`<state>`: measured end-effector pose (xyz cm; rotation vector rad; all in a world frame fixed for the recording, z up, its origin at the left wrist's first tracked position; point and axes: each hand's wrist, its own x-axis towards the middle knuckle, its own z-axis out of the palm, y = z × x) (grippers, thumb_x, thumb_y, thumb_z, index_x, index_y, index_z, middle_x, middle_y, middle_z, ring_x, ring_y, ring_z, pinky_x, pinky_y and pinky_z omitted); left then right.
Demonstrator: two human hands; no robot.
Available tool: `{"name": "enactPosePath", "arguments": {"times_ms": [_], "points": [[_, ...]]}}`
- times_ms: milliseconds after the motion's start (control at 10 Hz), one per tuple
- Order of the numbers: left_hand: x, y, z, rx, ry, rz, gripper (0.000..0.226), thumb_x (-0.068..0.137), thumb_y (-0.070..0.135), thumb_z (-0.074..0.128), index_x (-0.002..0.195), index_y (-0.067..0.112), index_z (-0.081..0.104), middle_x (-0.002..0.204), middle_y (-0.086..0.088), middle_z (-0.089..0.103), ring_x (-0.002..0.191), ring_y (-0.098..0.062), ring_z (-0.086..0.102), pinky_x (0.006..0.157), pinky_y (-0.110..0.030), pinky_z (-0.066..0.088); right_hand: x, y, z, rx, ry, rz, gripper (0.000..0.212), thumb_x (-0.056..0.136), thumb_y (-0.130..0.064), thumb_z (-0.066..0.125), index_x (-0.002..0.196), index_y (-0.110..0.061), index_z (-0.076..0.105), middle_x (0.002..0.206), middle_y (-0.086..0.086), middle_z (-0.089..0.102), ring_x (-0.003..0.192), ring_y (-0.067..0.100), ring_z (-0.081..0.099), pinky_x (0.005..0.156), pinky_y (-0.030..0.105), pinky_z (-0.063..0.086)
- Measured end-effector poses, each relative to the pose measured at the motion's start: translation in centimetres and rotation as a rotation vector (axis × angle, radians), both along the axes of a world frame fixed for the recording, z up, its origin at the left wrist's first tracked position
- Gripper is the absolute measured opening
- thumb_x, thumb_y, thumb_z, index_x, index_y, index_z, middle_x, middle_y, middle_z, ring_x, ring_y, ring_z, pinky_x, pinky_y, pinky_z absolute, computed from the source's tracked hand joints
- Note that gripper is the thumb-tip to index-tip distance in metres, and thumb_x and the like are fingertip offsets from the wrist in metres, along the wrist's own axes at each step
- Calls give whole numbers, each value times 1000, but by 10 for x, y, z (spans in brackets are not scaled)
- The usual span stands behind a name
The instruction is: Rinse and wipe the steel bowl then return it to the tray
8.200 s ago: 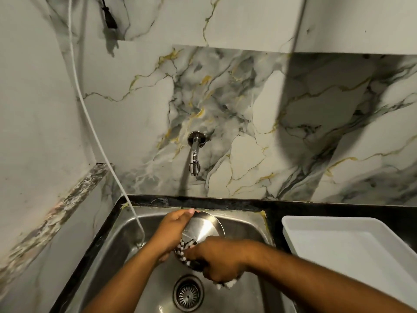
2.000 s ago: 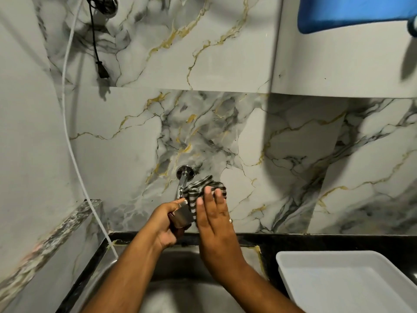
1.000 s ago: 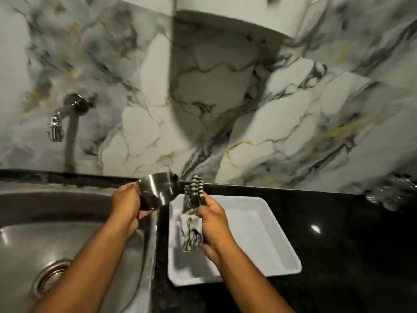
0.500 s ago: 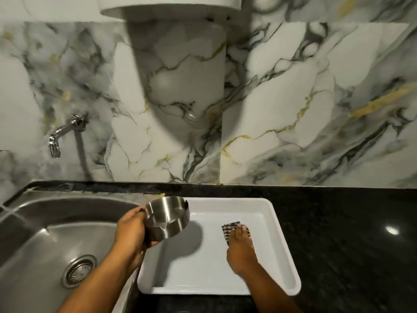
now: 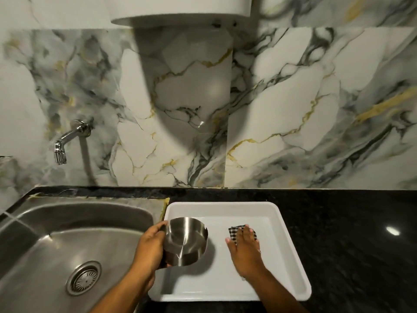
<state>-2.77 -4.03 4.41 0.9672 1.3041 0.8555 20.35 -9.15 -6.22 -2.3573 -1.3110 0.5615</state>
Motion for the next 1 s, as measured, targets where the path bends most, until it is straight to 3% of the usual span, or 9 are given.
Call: {"name": "enactPosePath", "arguments": {"times_ms": [100, 200, 300, 400, 500, 600, 700, 900, 1000], "points": [[9, 6, -6, 17, 1, -78, 40, 96, 12, 40, 112, 35, 68, 107, -5, 73, 96, -30, 68, 58, -41, 60, -29, -4, 37, 281, 443, -236, 59, 92, -66, 32, 109, -22, 68, 115, 9, 71, 106, 22, 66, 94, 40, 52], [24, 9, -14, 23, 10, -160, 42, 94, 12, 45, 103, 44, 72, 110, -1, 74, 97, -28, 69, 66, -46, 62, -51, -2, 55, 230, 713, -266, 41, 90, -62, 48, 77, -27, 66, 66, 0, 70, 47, 9, 64, 41, 22, 49], [33, 15, -25, 11, 53, -195, 37, 98, 24, 51, 133, 35, 58, 131, -4, 65, 111, -29, 64, 86, -51, 58, -56, 3, 52, 193, 665, -264, 15, 93, -23, 58, 79, -26, 62, 78, 7, 72, 54, 14, 63, 40, 19, 43], [38, 19, -41, -1, 200, -230, 56, 98, 33, 54, 148, 14, 38, 141, -15, 54, 123, -34, 55, 102, -53, 48, -53, 6, 34, 126, 657, -354, 20, 96, -4, 49, 85, -16, 60, 72, 16, 67, 44, 17, 56, 41, 25, 44], [42, 13, -52, 7, 338, -236, 27, 95, 15, 53, 119, 8, 64, 115, -16, 69, 101, -30, 64, 92, -48, 54, -54, 13, 13, 84, 562, -384, 14, 95, 0, 50, 100, -3, 63, 85, 20, 68, 49, 22, 62, 44, 27, 49], [42, 11, -59, 9, 418, -221, 18, 89, 6, 49, 93, 7, 67, 92, -11, 70, 83, -24, 63, 73, -37, 53, -60, 23, 0, 62, 460, -369, 20, 95, -6, 53, 111, 0, 63, 107, 21, 63, 76, 34, 71, 50, 34, 59], [45, 14, -61, 5, 416, -206, 19, 89, 6, 48, 96, 8, 66, 92, -10, 69, 82, -21, 61, 65, -31, 47, -67, 29, -7, 39, 393, -357, 24, 95, -11, 52, 114, 0, 62, 110, 18, 56, 82, 35, 70, 58, 43, 63], [36, 17, -62, -47, 385, -338, 21, 98, 16, 45, 102, 12, 65, 106, -12, 69, 92, -22, 62, 91, -40, 52, -68, 27, -20, -38, 423, -358, 24, 87, -7, 62, 111, -2, 64, 110, 15, 63, 88, 29, 69, 70, 42, 63], [27, 22, -51, 32, 437, -372, 38, 101, 31, 47, 125, 5, 59, 135, -17, 60, 113, -25, 58, 102, -37, 43, -65, 23, -10, -13, 429, -359, 25, 90, -16, 60, 110, -2, 65, 106, 14, 67, 86, 26, 69, 72, 39, 62]]}}
